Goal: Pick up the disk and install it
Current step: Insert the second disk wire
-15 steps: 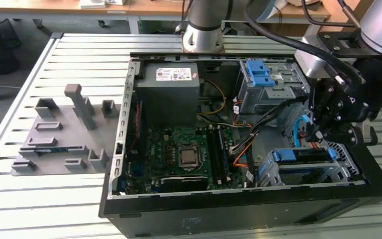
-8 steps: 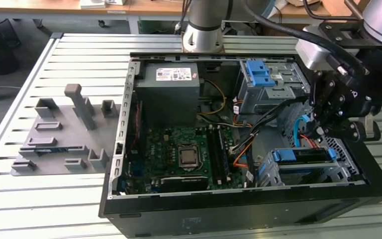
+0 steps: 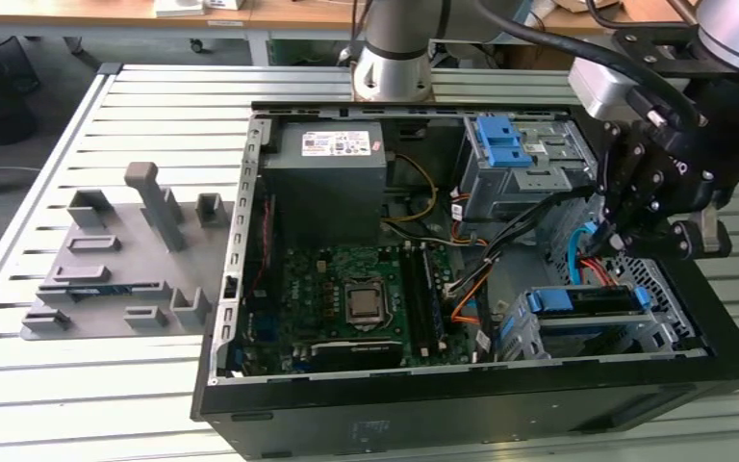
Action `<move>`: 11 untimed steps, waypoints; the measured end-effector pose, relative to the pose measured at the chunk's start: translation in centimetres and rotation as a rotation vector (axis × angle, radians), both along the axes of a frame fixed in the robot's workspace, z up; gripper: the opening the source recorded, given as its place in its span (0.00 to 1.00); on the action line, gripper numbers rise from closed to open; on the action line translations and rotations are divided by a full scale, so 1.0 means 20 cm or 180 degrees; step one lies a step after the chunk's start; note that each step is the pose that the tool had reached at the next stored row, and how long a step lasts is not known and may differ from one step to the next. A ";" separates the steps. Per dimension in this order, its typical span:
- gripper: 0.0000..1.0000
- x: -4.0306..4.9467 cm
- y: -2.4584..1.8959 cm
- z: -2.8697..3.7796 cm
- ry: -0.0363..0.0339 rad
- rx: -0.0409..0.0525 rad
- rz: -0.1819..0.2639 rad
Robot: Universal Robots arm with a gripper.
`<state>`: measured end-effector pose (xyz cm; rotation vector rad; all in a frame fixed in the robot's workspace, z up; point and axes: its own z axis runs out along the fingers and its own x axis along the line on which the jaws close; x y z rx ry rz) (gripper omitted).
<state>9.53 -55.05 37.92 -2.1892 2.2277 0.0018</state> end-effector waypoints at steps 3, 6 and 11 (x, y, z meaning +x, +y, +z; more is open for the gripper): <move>0.11 0.000 0.021 0.004 0.0000 0.0000 0.0000; 0.11 0.000 0.035 0.007 0.0000 0.0001 0.0000; 0.11 0.000 0.051 0.018 0.0000 0.0000 0.0000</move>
